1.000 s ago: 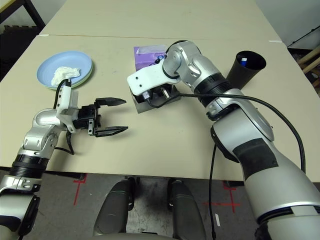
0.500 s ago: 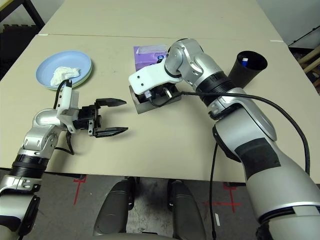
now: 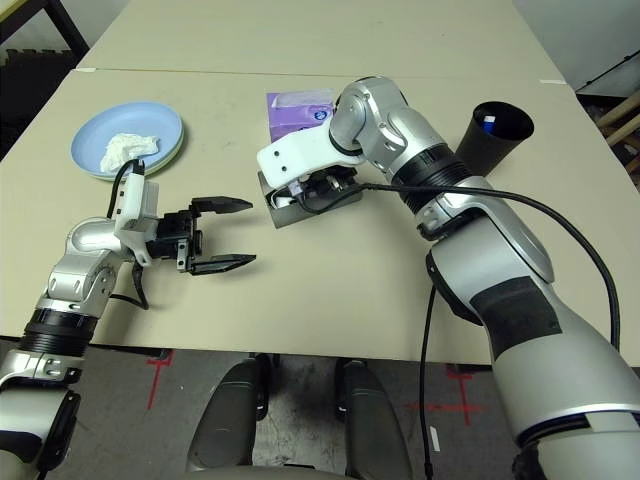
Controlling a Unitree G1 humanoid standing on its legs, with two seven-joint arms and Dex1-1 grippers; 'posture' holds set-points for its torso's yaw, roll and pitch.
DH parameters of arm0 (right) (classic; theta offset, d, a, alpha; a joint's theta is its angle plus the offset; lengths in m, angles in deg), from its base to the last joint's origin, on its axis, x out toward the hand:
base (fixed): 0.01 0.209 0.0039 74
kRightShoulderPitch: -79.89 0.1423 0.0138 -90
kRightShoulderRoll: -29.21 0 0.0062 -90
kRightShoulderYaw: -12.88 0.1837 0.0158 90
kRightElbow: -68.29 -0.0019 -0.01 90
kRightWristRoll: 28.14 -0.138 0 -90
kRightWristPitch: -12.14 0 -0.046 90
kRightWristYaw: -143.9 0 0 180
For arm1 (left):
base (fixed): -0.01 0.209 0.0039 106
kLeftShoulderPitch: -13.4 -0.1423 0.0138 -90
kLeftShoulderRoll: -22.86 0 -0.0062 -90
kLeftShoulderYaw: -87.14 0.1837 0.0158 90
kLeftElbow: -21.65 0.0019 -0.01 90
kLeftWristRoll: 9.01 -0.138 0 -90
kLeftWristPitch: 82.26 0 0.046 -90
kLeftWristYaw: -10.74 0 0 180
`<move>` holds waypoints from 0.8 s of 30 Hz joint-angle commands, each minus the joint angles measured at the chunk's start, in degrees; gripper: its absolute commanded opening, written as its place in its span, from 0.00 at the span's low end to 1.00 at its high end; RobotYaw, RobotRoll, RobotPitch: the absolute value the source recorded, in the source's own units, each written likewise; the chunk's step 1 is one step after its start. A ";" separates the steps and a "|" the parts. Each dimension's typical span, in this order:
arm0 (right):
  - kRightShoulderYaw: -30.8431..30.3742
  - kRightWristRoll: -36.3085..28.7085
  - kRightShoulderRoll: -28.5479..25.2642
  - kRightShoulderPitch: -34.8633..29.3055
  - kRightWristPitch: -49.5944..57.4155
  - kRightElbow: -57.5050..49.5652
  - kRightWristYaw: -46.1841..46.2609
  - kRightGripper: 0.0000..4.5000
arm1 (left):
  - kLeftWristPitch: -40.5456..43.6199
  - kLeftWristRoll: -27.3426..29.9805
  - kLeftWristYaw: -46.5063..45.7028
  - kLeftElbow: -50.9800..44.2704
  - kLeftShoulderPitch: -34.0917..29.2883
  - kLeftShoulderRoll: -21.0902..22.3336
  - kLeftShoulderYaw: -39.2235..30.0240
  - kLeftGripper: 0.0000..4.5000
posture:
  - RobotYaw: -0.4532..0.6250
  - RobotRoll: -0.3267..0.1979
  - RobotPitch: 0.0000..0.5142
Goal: Organize and tidy the items on the table.
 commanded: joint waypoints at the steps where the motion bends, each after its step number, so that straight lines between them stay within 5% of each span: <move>1: 2.15 -2.48 -1.39 -0.54 2.00 -5.46 -2.04 0.99 | -1.21 -1.15 0.96 1.14 0.83 -0.26 0.29 1.00 | 0.59 0.62 0.37; 11: 10.62 -11.71 -7.33 -4.20 15.18 -17.86 -6.18 0.99 | -2.72 -1.79 2.59 5.74 3.76 -0.68 0.18 1.00 | 0.54 0.62 0.35; 17: 19.72 -23.04 -9.32 -17.52 22.00 -22.88 -3.84 0.99 | -2.19 -0.98 2.65 5.87 4.00 -0.30 -1.22 1.00 | 0.50 0.62 0.35; 24: 31.67 -36.52 -4.85 -32.39 29.99 -33.97 7.35 0.99 | -2.37 -1.42 4.07 8.21 4.80 0.51 -1.65 1.00 | 0.49 0.62 0.37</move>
